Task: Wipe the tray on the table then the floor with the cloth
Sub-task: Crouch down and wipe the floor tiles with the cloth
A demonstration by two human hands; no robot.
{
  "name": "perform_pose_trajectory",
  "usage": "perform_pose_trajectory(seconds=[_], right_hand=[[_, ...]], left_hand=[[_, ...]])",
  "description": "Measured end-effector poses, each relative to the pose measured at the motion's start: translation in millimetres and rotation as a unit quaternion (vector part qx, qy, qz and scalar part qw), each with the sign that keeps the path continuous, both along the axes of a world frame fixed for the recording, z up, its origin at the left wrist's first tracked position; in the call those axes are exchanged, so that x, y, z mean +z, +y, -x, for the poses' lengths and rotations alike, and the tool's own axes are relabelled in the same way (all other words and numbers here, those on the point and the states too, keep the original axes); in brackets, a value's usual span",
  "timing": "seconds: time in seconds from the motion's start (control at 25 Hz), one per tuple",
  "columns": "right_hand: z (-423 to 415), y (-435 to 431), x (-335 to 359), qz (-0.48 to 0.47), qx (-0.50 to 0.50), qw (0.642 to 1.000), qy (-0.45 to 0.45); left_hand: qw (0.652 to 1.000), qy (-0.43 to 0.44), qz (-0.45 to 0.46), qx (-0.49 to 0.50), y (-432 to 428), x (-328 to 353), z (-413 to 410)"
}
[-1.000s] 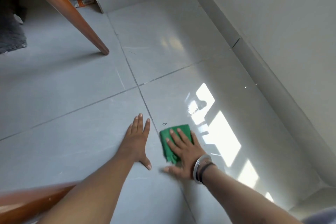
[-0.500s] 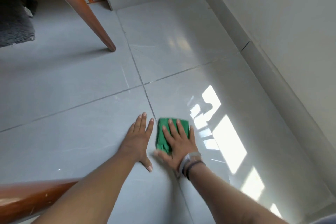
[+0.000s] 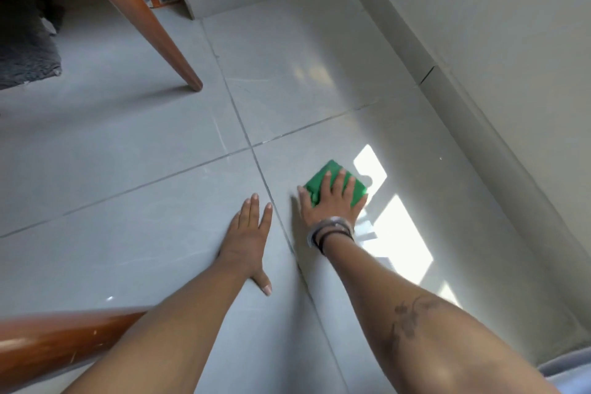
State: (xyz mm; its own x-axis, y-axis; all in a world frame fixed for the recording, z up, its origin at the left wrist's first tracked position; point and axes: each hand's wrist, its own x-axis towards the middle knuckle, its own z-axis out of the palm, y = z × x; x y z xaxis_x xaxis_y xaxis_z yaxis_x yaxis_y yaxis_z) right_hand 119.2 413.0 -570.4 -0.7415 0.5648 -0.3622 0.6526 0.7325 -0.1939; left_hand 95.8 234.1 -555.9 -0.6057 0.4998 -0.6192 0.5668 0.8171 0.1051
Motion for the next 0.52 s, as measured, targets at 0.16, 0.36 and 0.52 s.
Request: perform_pose_trajectory(seconds=[0.16, 0.36, 0.52], right_hand=[[-103.2, -40.7, -4.3, -0.005, 0.218, 0.975, 0.038], [-103.7, -3.2, -1.3, -0.071, 0.185, 0.98, -0.006], [-43.5, 30.6, 1.9, -0.077, 0.061, 0.994, -0.044]], left_hand=[[1.0, 0.01, -0.005, 0.0, -3.3, 0.0, 0.9], [1.0, 0.025, 0.008, -0.015, -3.2, -0.4, 0.5], [0.999, 0.032, 0.027, -0.029, -2.4, 0.8, 0.9]])
